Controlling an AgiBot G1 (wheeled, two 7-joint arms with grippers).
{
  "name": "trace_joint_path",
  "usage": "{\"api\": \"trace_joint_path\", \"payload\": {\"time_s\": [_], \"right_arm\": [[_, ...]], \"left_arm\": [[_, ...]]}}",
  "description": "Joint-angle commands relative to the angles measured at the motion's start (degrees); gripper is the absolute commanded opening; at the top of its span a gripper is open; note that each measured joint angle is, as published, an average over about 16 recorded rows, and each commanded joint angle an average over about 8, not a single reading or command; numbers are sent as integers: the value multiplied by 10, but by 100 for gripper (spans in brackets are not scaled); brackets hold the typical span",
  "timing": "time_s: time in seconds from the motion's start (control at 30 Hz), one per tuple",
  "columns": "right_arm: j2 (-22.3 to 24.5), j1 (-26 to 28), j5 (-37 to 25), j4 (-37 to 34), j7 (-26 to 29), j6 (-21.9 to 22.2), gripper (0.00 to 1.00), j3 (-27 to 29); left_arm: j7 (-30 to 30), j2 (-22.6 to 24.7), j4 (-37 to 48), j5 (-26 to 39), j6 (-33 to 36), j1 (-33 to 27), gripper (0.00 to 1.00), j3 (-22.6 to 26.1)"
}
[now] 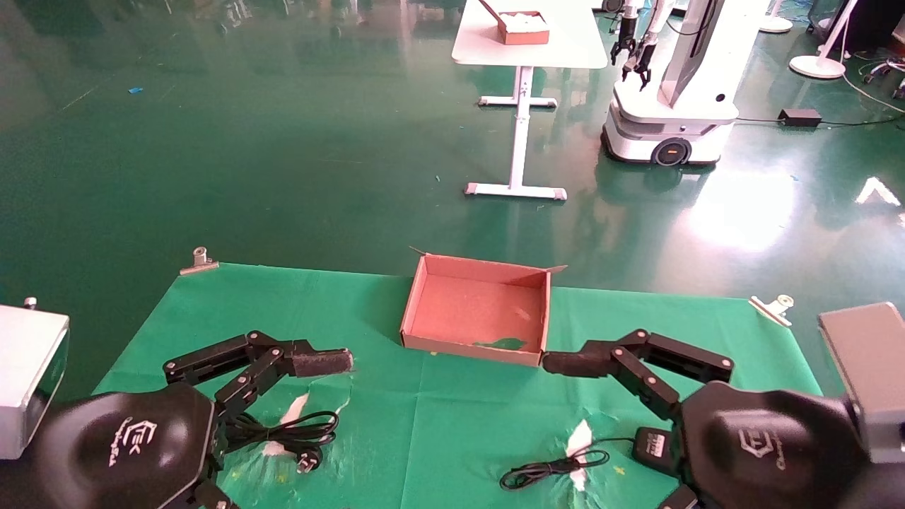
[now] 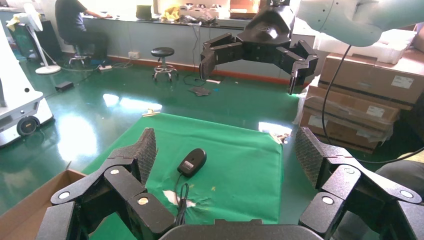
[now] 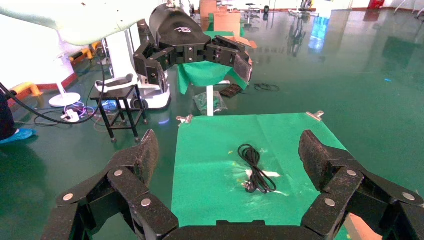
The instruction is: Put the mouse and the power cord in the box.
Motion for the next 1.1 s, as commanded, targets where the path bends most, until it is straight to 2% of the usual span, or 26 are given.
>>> {"api": "trace_joint_path", "payload": {"time_s": [0.03, 0.7, 0.87, 1.1], "right_arm": [[0, 0, 0, 0, 0, 0, 100, 0], [3, -1, -7, -3, -2, -3, 100, -3], [9, 5, -40, -28, -19, -20, 100, -16], [-3, 56, -149, -122, -96, -45, 100, -72]], "left_arm": [[0, 0, 0, 0, 0, 0, 100, 0], [2, -2, -1, 13, 5, -2, 100, 5], [17, -4, 5, 84, 27, -33, 100, 36], [82, 24, 63, 262, 50, -121, 100, 138]]}}
